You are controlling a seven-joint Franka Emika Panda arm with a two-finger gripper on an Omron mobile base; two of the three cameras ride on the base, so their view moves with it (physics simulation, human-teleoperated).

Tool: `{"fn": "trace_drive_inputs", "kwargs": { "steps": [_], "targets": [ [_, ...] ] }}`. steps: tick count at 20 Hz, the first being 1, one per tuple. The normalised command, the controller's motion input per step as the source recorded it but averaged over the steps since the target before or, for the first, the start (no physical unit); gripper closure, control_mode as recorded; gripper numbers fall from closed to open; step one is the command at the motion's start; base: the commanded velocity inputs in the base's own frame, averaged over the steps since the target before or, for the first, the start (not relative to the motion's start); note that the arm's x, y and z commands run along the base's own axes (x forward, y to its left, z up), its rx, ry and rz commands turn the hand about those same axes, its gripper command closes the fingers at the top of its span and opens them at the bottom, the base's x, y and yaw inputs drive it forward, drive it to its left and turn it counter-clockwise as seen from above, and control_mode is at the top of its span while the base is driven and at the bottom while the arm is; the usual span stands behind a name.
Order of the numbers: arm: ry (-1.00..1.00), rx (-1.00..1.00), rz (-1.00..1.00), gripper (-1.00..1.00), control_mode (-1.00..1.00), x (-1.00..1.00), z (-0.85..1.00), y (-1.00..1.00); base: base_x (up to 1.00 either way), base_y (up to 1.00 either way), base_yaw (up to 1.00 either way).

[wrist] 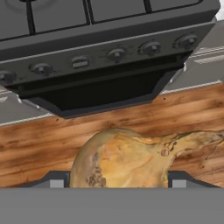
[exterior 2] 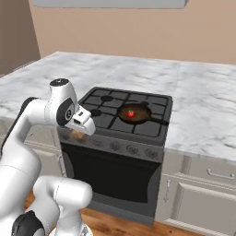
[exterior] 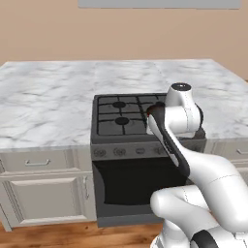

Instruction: Place the pan on the front right burner on the stove. Then place the tomato and the onion in the pan and turn on the front right burner.

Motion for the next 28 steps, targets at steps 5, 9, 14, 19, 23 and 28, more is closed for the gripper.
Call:
{"fn": "trace_drive_inputs", "kwargs": {
  "steps": [5,9,14,19,23,28],
  "targets": [
    [0.0,0.0,0.0,1.0,1.0,0.0,0.0,0.0,0.09,0.48,-0.05],
    [0.0,0.0,0.0,1.0,1.0,0.0,0.0,0.0,0.21,0.32,-0.06],
    [0.0,0.0,0.0,1.0,1.0,0.0,0.0,0.0,0.25,0.28,-0.08],
    [0.0,0.0,0.0,1.0,1.0,0.0,0.0,0.0,0.32,0.33,-0.12],
    [0.0,0.0,0.0,1.0,1.0,0.0,0.0,0.0,0.36,0.38,-0.15],
    [0.0,0.0,0.0,1.0,1.0,0.0,0.0,0.0,0.33,0.25,-0.21]
  ]
}}
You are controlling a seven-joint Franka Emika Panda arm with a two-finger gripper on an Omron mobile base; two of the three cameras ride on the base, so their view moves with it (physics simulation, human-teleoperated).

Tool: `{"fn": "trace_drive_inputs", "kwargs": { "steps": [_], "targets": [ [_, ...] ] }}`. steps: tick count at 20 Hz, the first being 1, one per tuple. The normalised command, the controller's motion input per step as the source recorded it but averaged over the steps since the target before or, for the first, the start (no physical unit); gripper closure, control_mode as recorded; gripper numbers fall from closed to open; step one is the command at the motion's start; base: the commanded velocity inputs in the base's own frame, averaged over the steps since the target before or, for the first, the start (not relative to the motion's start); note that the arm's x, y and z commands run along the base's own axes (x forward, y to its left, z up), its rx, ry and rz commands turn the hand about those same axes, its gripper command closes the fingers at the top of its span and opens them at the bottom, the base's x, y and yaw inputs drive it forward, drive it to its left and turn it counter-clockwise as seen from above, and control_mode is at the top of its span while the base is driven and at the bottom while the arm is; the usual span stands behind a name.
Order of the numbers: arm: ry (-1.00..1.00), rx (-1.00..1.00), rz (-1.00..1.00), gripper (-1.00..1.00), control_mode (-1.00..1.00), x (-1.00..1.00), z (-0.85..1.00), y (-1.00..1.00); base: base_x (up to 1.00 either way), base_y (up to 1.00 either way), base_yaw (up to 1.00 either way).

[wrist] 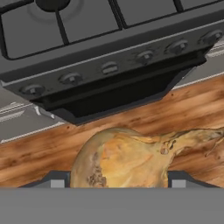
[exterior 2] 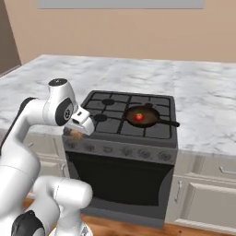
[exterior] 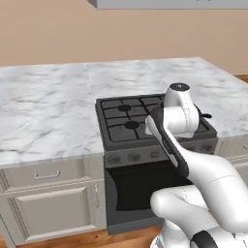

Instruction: Place the pan on the front right burner on the stove. Then place the tomato and the onion in the pan and turn on the front right burner.

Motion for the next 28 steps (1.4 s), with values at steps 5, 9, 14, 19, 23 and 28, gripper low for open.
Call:
{"fn": "trace_drive_inputs", "kwargs": {
  "steps": [5,9,14,19,23,28],
  "targets": [
    [0.0,0.0,0.0,1.0,1.0,0.0,0.0,0.0,0.29,0.11,-0.26],
    [0.0,0.0,0.0,1.0,1.0,0.0,0.0,0.0,0.36,0.2,-0.28],
    [0.0,0.0,0.0,1.0,1.0,0.0,0.0,0.0,0.32,0.23,-0.26],
    [0.0,0.0,0.0,1.0,1.0,0.0,0.0,0.0,0.24,0.33,-0.23],
    [0.0,0.0,0.0,1.0,1.0,0.0,0.0,0.0,0.29,0.44,-0.23],
    [0.0,0.0,0.0,1.0,1.0,0.0,0.0,0.0,0.32,0.43,-0.23]
  ]
}}
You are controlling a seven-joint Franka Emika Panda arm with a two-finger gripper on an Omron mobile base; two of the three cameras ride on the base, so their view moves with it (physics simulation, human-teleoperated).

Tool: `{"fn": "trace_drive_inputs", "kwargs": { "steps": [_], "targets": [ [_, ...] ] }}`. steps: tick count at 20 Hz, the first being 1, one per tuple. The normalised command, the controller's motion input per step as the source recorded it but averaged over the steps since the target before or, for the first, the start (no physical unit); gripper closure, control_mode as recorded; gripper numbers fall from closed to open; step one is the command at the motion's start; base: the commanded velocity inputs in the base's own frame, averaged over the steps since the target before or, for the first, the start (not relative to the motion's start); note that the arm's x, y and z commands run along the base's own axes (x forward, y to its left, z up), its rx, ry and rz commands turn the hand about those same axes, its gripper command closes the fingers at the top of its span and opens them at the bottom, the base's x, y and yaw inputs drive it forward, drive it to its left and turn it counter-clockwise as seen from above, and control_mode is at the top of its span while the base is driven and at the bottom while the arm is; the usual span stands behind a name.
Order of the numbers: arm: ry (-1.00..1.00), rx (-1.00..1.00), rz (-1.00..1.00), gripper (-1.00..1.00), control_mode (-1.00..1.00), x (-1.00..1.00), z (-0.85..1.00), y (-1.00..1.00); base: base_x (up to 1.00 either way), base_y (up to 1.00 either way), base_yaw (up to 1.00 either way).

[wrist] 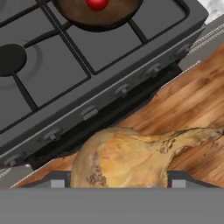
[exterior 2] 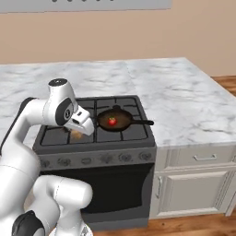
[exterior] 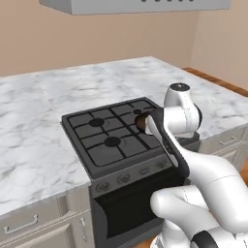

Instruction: Place the pan on the front right burner on the stove. Then place the tomato and the onion in the pan and turn on the front right burner.

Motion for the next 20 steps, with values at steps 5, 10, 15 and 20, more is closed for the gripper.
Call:
{"fn": "trace_drive_inputs", "kwargs": {
  "steps": [5,10,15,20],
  "targets": [
    [0.0,0.0,0.0,1.0,1.0,0.0,0.0,0.0,0.31,0.18,-0.21],
    [0.0,0.0,0.0,1.0,1.0,0.0,0.0,0.0,0.33,0.17,-0.22],
    [0.0,0.0,0.0,1.0,1.0,0.0,0.0,0.0,0.32,0.25,-0.21],
    [0.0,0.0,0.0,1.0,1.0,0.0,0.0,0.0,0.26,0.18,-0.18]
  ]
}}
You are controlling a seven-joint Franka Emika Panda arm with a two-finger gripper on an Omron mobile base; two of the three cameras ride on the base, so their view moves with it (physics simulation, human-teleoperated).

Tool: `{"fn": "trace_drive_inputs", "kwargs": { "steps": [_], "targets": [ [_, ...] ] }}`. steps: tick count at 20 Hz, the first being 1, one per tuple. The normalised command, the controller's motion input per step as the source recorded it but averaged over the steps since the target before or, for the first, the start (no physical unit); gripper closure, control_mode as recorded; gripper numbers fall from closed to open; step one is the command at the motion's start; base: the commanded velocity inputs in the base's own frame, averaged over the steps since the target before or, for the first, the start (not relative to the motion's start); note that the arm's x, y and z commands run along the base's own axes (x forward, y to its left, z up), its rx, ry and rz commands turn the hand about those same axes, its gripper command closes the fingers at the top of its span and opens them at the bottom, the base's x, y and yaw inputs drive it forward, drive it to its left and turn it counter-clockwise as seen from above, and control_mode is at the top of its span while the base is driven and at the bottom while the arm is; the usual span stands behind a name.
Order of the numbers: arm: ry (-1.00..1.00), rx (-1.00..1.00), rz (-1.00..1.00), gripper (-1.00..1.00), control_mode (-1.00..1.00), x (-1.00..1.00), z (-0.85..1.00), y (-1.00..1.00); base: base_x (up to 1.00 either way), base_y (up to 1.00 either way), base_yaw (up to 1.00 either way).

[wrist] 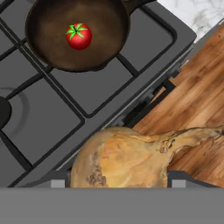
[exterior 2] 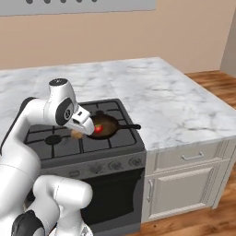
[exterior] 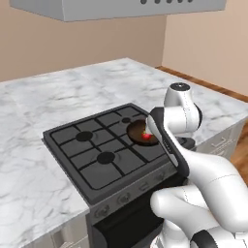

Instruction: Place the pan on the front right burner on the stove. Then place the tomato and the onion in the pan and turn on the front right burner.

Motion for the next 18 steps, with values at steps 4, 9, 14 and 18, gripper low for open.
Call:
{"fn": "trace_drive_inputs", "kwargs": {
  "steps": [4,9,14,18],
  "targets": [
    [0.0,0.0,0.0,1.0,1.0,0.0,0.0,0.0,0.26,0.15,-0.16],
    [0.0,0.0,0.0,1.0,1.0,0.0,0.0,0.0,0.34,0.18,-0.14],
    [0.0,0.0,0.0,1.0,1.0,0.0,0.0,0.0,0.33,0.15,-0.1],
    [0.0,0.0,0.0,1.0,1.0,0.0,0.0,0.0,0.35,0.16,-0.1]
  ]
}}
